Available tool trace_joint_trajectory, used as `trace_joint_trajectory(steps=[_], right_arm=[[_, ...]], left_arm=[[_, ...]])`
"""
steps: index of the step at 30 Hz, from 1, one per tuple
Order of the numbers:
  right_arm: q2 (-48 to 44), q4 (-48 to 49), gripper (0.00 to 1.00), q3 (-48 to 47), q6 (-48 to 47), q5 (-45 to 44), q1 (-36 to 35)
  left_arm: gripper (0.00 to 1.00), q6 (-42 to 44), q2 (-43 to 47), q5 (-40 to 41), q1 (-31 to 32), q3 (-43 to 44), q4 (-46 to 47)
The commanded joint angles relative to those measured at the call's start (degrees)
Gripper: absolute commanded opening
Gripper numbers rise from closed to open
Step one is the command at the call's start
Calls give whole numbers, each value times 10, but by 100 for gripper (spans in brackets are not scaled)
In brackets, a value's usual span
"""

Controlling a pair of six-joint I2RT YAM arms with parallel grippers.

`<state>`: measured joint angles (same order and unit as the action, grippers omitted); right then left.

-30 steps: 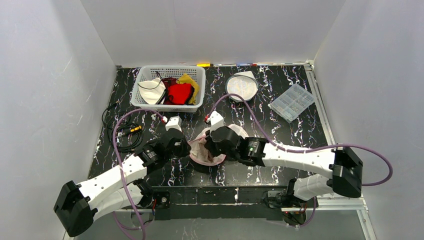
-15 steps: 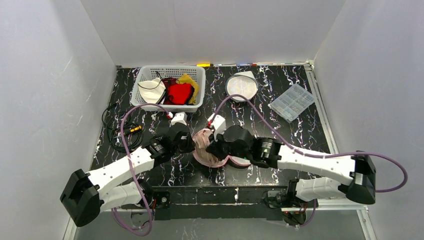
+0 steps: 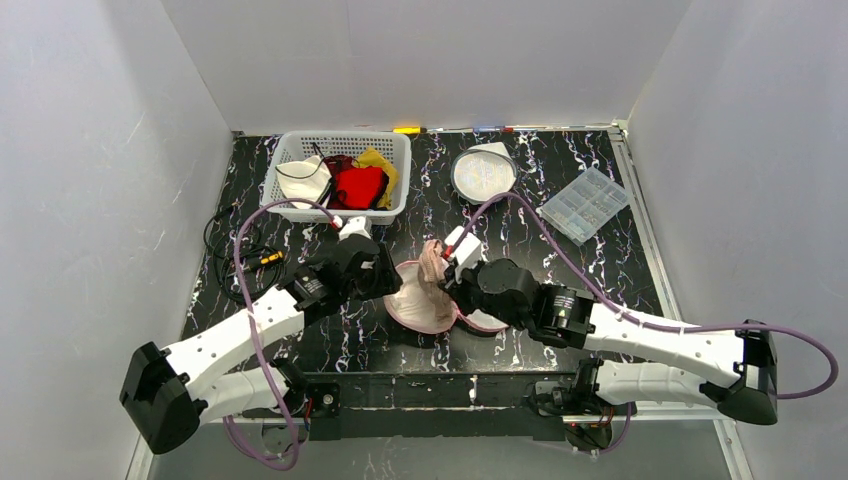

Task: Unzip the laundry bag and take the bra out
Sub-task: Pick up the bra from the laundry bag.

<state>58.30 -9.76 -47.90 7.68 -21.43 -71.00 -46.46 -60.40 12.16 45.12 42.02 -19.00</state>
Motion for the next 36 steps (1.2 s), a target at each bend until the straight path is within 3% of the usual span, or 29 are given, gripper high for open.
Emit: trace_joint_trajectory(steps=[1, 6, 7, 8, 9, 12, 18, 33, 36], right_arm=[[-29, 20, 1, 8, -54, -41, -2], [-46, 17, 1, 5, -111, -54, -1], [-47, 15, 1, 4, -123, -66, -2], [-46, 12, 1, 2, -134, -74, -2], [-44, 8, 1, -1, -145, -82, -2], [-50, 13, 1, 1, -179, -90, -4], [-64, 35, 1, 11, -229, -101, -21], [-38, 29, 1, -10, -240, -121, -51], [-36, 29, 1, -12, -238, -118, -51]], left_arm=[[55, -30, 21, 2, 1, 57, -92], [69, -51, 23, -10, 1, 130, -175], [75, -60, 23, -15, 1, 151, -189], [90, -78, 22, -19, 1, 167, -204], [97, -97, 19, -25, 0, 185, -221], [98, -135, -5, -100, -8, 243, -245], [99, -163, -51, -216, -10, 296, -208], [99, -141, -169, -235, 10, 344, -177], [93, -144, -189, -238, 11, 338, -174]])
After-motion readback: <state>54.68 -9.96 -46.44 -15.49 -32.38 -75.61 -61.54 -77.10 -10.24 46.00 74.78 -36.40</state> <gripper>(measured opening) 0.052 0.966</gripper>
